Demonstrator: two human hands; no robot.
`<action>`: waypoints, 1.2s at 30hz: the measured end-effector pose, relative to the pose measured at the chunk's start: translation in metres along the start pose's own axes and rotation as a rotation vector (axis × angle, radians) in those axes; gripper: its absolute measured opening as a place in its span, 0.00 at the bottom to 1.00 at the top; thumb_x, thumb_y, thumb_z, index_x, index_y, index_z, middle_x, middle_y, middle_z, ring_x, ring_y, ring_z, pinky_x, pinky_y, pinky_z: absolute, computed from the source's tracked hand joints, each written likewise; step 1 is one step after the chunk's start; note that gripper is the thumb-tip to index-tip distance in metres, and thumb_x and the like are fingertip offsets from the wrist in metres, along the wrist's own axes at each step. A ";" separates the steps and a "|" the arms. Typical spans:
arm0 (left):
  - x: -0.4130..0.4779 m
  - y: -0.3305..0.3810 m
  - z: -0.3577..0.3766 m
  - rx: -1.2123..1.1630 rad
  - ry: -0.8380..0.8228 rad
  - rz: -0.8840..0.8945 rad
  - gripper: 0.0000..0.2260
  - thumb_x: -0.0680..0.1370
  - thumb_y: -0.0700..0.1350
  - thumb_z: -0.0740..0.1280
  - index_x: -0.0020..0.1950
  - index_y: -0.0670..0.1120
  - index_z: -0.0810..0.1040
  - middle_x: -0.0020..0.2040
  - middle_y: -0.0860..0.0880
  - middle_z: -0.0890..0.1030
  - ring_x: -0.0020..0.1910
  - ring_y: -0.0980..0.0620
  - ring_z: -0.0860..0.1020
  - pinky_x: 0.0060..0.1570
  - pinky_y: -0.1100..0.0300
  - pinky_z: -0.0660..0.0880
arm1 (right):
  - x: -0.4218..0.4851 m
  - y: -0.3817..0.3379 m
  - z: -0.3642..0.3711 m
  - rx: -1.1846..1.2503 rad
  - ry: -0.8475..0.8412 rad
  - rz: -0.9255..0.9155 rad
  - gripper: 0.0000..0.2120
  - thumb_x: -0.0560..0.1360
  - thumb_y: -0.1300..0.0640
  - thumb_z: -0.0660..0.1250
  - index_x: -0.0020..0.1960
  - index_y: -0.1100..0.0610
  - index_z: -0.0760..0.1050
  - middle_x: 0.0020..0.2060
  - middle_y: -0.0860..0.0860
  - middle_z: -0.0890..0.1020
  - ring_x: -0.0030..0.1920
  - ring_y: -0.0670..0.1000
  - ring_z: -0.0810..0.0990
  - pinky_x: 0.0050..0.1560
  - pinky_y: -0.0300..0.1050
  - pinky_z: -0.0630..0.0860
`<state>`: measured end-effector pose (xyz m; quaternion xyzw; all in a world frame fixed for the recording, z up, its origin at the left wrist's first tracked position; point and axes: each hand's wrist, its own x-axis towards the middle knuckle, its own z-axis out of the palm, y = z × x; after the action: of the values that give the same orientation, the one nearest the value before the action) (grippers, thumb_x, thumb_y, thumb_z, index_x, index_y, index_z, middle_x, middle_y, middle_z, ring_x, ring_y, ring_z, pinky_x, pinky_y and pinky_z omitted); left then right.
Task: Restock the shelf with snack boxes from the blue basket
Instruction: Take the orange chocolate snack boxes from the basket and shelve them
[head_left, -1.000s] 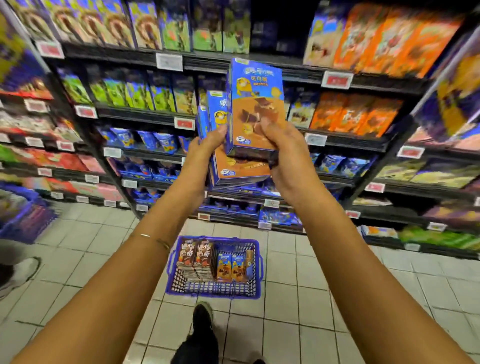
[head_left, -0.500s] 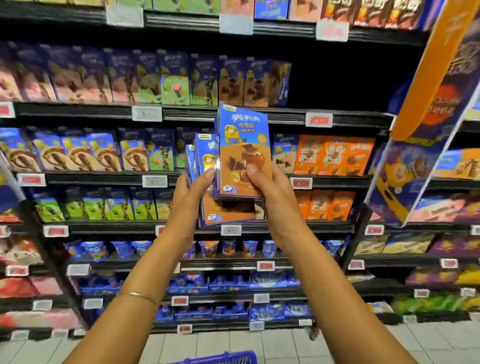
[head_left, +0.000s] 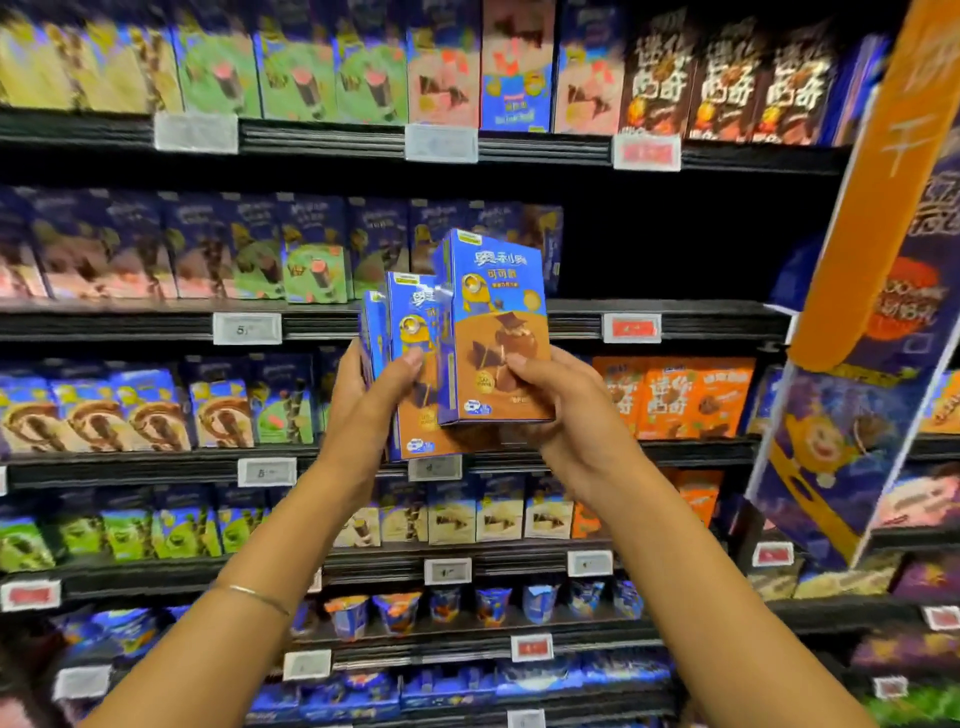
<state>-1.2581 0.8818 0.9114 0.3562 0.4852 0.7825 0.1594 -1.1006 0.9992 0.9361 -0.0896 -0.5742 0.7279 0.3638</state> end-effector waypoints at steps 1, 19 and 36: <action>0.009 0.001 0.006 -0.001 0.014 0.018 0.39 0.67 0.60 0.76 0.73 0.43 0.74 0.65 0.42 0.84 0.58 0.42 0.86 0.50 0.48 0.83 | 0.013 -0.004 -0.009 0.024 -0.011 0.009 0.04 0.76 0.60 0.69 0.42 0.55 0.79 0.37 0.51 0.83 0.39 0.50 0.83 0.34 0.42 0.79; 0.108 0.002 0.082 0.005 0.080 0.088 0.41 0.68 0.62 0.73 0.74 0.39 0.74 0.64 0.37 0.84 0.52 0.43 0.87 0.45 0.53 0.84 | 0.221 -0.053 -0.129 -0.342 0.137 -0.121 0.16 0.72 0.60 0.76 0.59 0.59 0.79 0.48 0.54 0.87 0.47 0.52 0.87 0.50 0.49 0.84; 0.137 -0.002 0.085 -0.046 -0.024 0.078 0.27 0.70 0.60 0.72 0.62 0.45 0.83 0.57 0.40 0.87 0.51 0.42 0.87 0.58 0.44 0.81 | 0.288 -0.021 -0.151 -0.713 0.447 -0.264 0.21 0.73 0.56 0.75 0.61 0.56 0.71 0.58 0.55 0.80 0.55 0.54 0.80 0.50 0.46 0.74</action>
<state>-1.2927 1.0195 0.9887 0.3805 0.4507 0.7948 0.1427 -1.2159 1.2995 0.9886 -0.2909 -0.7031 0.3944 0.5153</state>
